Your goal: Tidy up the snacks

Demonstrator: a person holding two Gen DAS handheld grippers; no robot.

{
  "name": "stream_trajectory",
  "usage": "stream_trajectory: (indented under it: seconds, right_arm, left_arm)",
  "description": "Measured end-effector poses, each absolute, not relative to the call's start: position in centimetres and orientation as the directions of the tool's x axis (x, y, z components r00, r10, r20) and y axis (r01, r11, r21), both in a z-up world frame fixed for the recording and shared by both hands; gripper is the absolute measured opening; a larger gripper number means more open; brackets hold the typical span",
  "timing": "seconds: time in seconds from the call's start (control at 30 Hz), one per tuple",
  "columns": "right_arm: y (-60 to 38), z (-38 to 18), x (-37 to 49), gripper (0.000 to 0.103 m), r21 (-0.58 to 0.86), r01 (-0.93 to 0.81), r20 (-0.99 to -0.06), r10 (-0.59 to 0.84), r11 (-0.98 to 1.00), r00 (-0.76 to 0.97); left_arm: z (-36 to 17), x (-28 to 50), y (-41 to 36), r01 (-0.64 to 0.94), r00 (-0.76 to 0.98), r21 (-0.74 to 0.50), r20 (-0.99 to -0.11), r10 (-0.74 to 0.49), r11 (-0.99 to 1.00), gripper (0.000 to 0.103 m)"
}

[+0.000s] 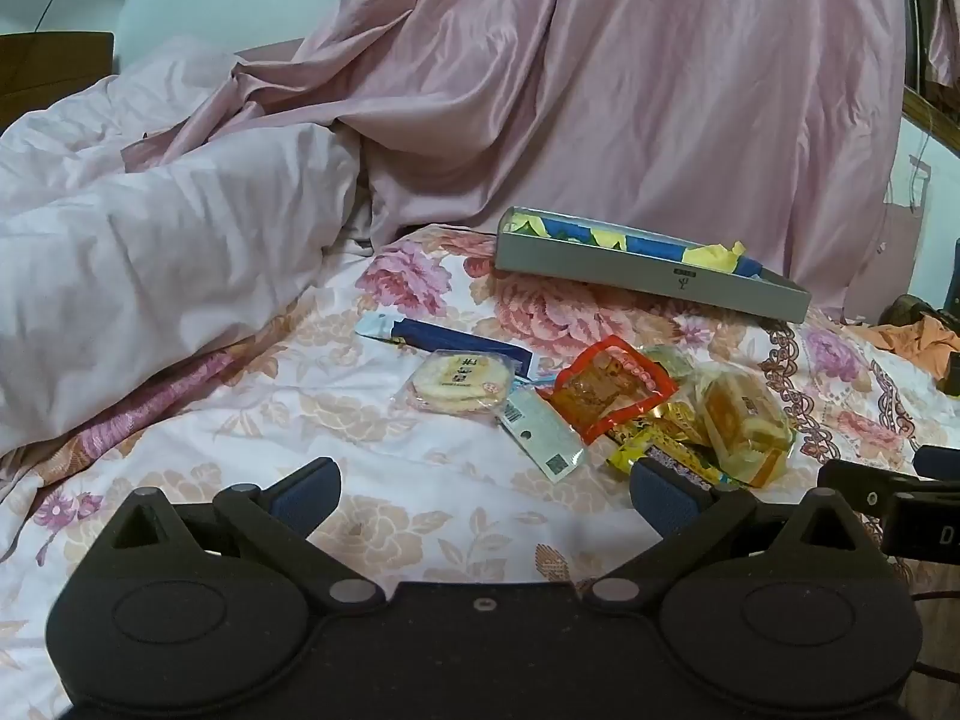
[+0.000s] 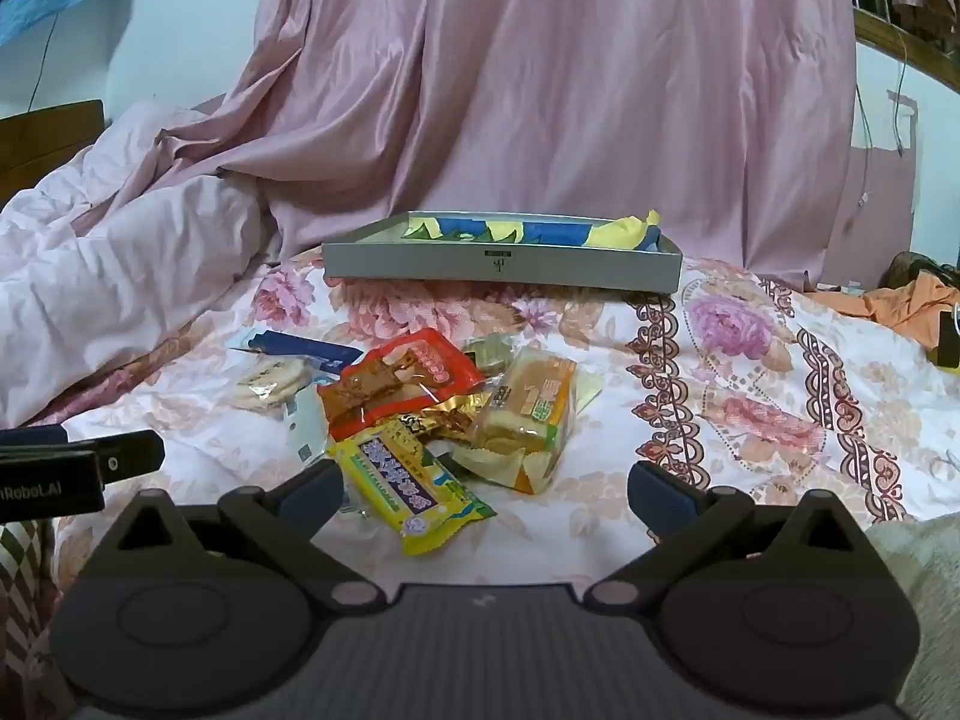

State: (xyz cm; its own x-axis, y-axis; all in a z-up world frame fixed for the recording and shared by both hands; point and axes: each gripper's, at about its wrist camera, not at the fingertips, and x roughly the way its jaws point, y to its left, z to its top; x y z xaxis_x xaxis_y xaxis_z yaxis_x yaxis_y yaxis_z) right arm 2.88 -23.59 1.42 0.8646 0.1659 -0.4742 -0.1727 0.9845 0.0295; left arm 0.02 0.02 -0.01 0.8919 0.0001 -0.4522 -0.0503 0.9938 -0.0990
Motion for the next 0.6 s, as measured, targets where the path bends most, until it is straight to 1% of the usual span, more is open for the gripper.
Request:
stream_trajectory:
  seconds: [0.6]
  right_arm:
    - [-23.65,1.3,2.95,0.103,0.028,-0.173,-0.479,0.165,0.985,0.862]
  left_arm:
    - [0.0,0.0,0.01,-0.049,0.893,-0.101,-0.45,-0.002,0.994,0.102]
